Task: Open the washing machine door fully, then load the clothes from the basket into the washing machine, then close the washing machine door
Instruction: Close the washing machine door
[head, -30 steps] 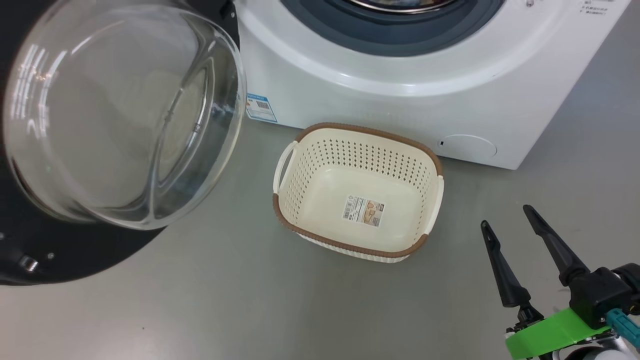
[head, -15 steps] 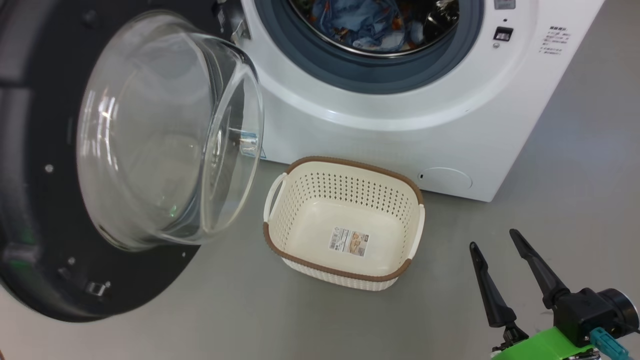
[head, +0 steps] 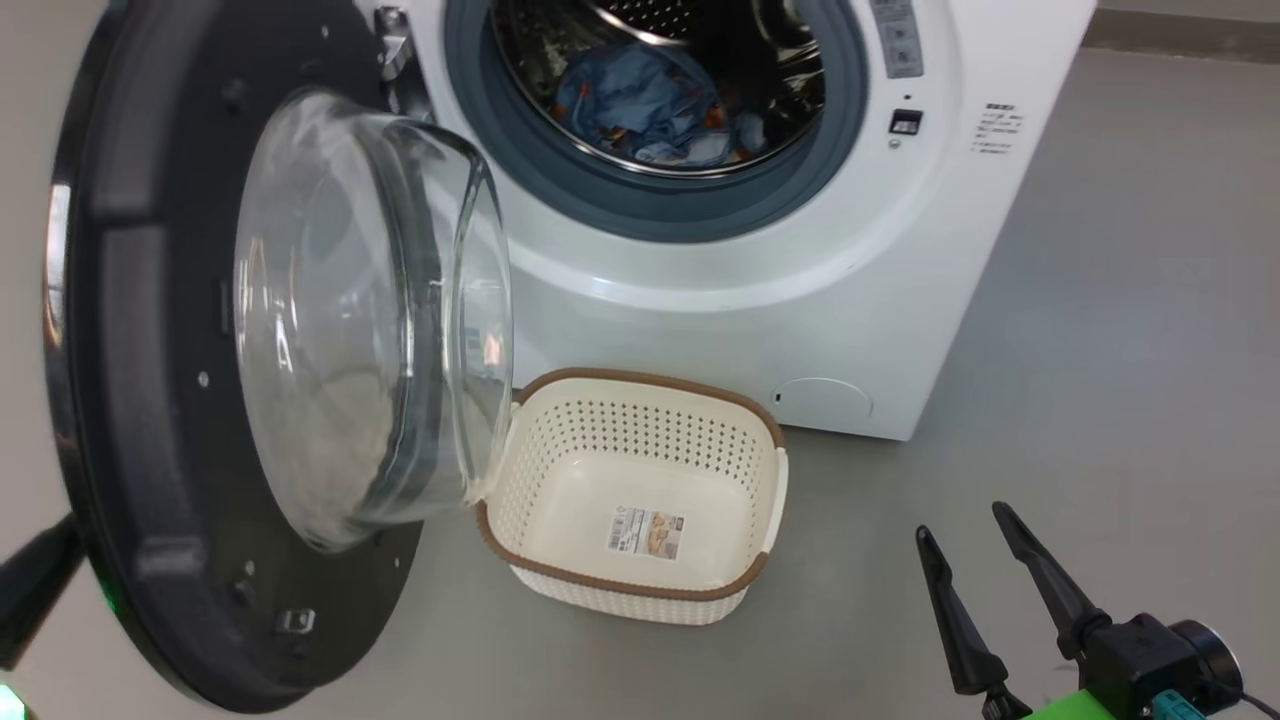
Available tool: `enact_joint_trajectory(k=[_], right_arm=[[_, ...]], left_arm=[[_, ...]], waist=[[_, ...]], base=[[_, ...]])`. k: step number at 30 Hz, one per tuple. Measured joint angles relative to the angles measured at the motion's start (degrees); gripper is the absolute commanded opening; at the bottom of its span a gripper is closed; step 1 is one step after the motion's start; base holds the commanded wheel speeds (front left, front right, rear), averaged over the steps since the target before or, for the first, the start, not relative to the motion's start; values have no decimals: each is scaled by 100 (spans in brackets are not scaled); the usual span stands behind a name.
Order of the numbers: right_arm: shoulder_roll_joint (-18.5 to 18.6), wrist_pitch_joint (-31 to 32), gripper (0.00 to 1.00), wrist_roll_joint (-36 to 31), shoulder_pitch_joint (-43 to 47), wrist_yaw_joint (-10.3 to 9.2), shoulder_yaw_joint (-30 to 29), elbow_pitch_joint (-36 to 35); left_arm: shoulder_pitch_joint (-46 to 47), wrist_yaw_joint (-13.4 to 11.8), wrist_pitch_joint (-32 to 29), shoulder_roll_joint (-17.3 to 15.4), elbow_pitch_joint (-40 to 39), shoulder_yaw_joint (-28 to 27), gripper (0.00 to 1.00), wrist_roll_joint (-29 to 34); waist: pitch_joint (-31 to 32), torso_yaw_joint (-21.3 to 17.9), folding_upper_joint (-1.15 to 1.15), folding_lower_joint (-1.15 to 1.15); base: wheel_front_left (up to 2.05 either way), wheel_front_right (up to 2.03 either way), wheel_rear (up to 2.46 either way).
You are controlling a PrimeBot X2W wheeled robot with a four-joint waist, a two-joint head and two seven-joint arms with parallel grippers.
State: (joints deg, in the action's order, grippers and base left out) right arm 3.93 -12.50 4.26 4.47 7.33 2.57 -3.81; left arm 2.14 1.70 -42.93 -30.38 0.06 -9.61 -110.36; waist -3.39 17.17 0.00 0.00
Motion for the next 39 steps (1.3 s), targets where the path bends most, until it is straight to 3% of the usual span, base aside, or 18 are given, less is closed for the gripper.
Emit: enact_joint_trajectory(k=[13, 20, 39], right_arm=[[-48, -82, 100, 143, 55, 0, 49, 108], [-66, -100, 100, 142, 55, 0, 54, 110], [-64, -87, 100, 137, 35, 0, 90, 56]], left_arm=[[-57, -255, -35, 325, -324, 394, 0, -16], [137, -255, 33, 575, -330, 557, 0, -15], [1127, 9, 277, 1170, 579, 904, 0, 137]], waist=[[223, -611, 0, 0], [201, -933, 0, 0], [27, -1855, 0, 0]], base=[[0, 0, 0], [0, 0, 0], [0, 0, 0]])
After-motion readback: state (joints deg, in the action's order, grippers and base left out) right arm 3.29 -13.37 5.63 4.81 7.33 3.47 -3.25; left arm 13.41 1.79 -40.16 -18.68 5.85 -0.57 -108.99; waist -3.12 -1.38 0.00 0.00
